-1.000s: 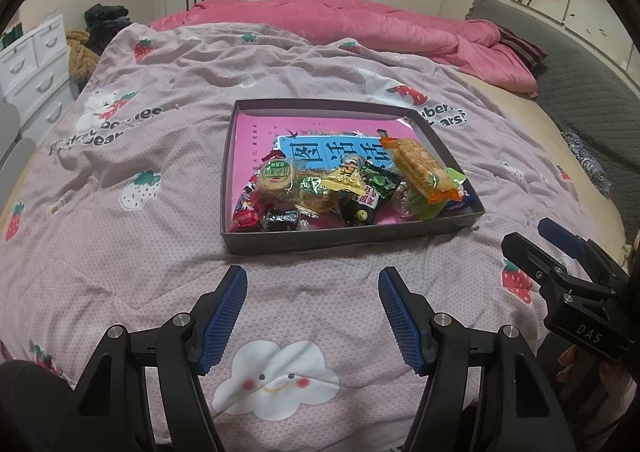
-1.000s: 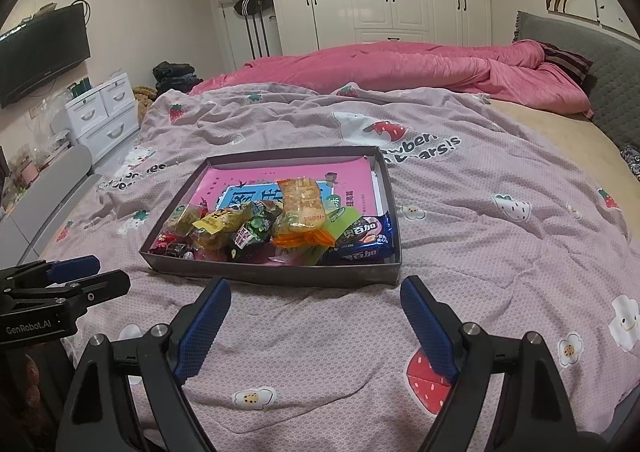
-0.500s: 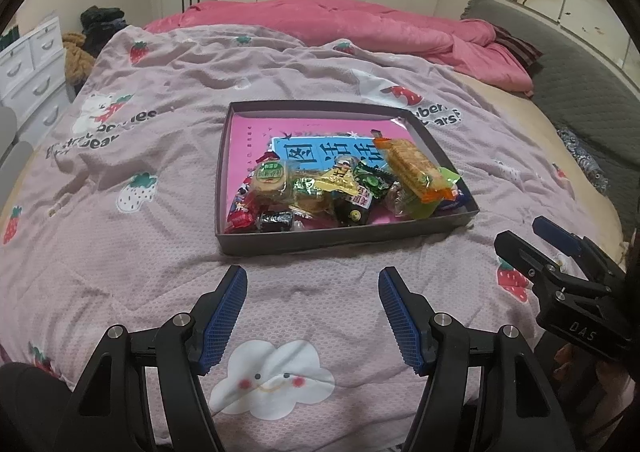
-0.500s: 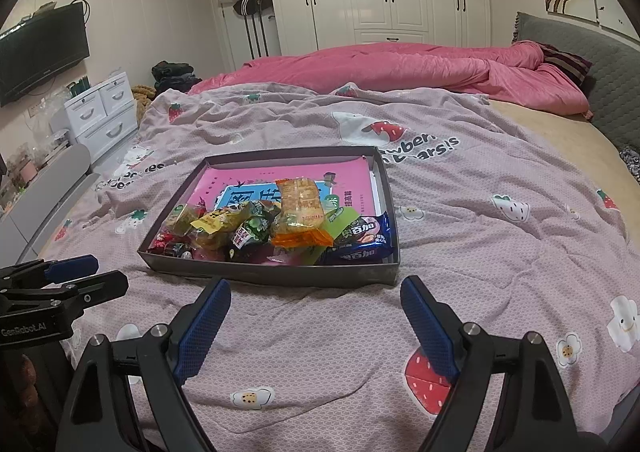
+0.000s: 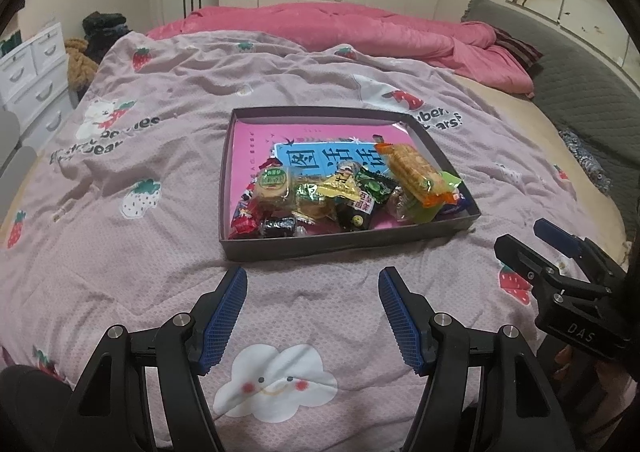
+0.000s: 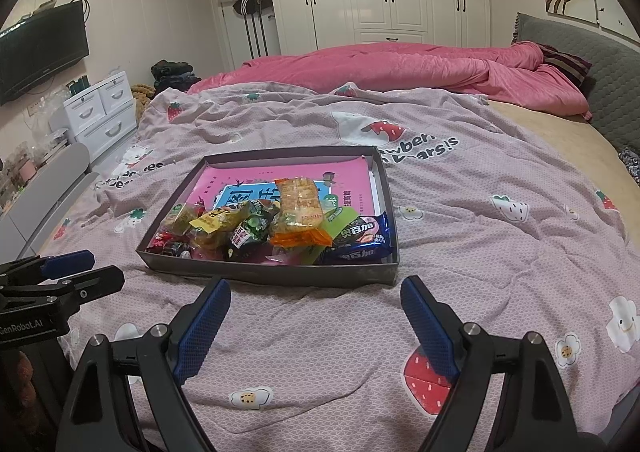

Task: Organize snacks

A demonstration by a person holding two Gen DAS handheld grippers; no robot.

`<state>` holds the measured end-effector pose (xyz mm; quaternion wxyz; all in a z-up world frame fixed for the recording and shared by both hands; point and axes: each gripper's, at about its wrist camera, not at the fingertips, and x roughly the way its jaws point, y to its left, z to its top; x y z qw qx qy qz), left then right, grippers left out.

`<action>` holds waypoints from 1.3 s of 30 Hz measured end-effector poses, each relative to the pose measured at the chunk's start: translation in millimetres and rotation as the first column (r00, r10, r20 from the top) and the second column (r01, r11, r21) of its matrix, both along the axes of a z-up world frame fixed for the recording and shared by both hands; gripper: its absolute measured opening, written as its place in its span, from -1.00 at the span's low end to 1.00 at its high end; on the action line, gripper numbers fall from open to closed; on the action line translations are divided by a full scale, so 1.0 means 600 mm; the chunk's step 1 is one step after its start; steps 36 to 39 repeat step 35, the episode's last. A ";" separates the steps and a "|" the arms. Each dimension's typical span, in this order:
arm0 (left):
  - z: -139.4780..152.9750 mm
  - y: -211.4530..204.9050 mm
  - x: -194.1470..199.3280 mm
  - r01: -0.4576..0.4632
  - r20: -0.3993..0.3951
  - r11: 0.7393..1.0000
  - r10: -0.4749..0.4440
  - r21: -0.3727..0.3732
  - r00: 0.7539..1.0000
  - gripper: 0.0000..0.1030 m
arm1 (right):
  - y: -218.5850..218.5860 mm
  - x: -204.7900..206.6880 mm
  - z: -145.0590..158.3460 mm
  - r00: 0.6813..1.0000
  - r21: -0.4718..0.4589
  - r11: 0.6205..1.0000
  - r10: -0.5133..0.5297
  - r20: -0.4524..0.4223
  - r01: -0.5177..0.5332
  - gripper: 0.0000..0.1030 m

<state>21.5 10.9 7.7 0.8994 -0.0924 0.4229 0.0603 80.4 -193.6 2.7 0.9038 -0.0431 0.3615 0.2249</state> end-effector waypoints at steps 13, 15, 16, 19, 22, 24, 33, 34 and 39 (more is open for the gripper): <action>-0.004 0.002 0.002 -0.011 -0.019 1.000 0.011 0.015 1.000 0.36 | -0.006 0.003 -0.001 1.000 0.000 1.000 -0.001 0.001 0.001 0.69; -0.006 0.002 0.003 -0.012 -0.023 1.000 0.012 0.016 1.000 0.36 | -0.006 0.003 -0.001 1.000 -0.001 1.000 -0.002 0.002 0.002 0.69; -0.006 0.001 0.003 -0.013 -0.025 1.000 0.013 0.019 1.000 0.36 | -0.005 0.003 -0.001 1.000 -0.001 1.000 -0.001 0.002 0.001 0.70; -0.007 0.002 0.003 -0.015 -0.026 1.000 0.016 0.019 1.000 0.36 | -0.006 0.004 -0.001 1.000 -0.001 1.000 0.001 0.001 -0.001 0.72; -0.008 0.002 0.003 -0.017 -0.030 1.000 0.017 0.023 0.999 0.36 | -0.007 0.004 -0.002 1.000 0.002 1.000 0.001 0.000 -0.001 0.76; -0.008 0.001 0.003 -0.015 -0.031 1.000 0.016 0.024 0.999 0.36 | -0.007 0.005 -0.002 1.000 0.001 1.000 0.000 0.000 0.000 0.77; -0.014 0.011 0.007 -0.049 -0.027 0.999 0.049 0.008 0.998 0.36 | -0.007 0.008 -0.006 1.000 0.003 1.000 0.004 0.000 -0.004 0.78; -0.014 0.016 0.008 -0.061 -0.020 0.998 0.061 0.002 0.998 0.36 | -0.007 0.010 -0.006 1.000 0.004 1.000 0.003 0.004 -0.003 0.78; -0.014 0.024 0.009 -0.082 -0.013 0.997 0.082 -0.004 0.997 0.36 | -0.008 0.013 -0.007 1.000 0.005 1.000 0.004 0.007 -0.004 0.80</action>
